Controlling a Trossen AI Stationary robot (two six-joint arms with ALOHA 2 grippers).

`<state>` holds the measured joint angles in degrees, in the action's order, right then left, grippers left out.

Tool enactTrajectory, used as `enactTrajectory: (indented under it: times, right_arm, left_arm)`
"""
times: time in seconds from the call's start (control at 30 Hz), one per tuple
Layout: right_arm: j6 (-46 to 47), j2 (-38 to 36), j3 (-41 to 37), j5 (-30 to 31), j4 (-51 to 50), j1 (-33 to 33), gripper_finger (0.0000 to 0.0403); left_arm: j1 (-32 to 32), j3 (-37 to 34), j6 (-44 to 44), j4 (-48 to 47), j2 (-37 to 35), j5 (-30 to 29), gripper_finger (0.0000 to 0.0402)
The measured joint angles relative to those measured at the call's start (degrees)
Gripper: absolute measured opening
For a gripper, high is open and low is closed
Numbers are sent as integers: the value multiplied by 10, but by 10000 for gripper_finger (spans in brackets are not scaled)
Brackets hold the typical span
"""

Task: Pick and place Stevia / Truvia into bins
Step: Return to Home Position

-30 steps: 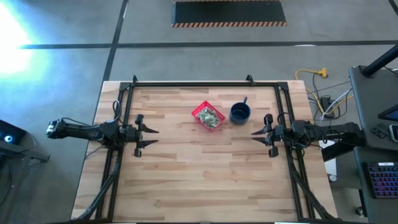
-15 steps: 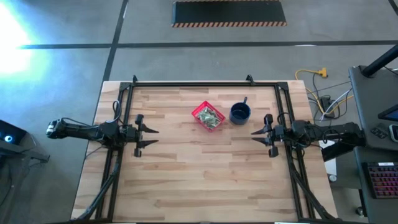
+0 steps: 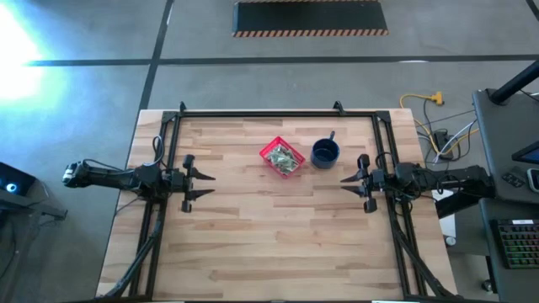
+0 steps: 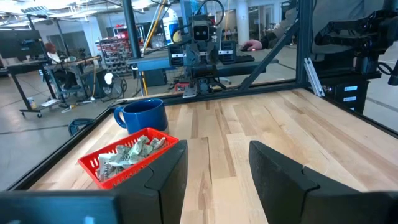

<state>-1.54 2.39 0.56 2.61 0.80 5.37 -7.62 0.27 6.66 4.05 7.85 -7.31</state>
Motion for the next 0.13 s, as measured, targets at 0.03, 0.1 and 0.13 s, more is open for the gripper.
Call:
enactTrajectory:
  times: [0.03,0.1,0.13]
  right_arm:
    - [0,0,0,0,0,0,71]
    - [0,0,0,0,0,0,70]
    - [0,0,0,0,0,0,69]
  left_arm:
    - [0,0,0,0,0,0,155]
    - [0,0,0,0,0,0,155]
    - [0,0,0,0,0,0,155]
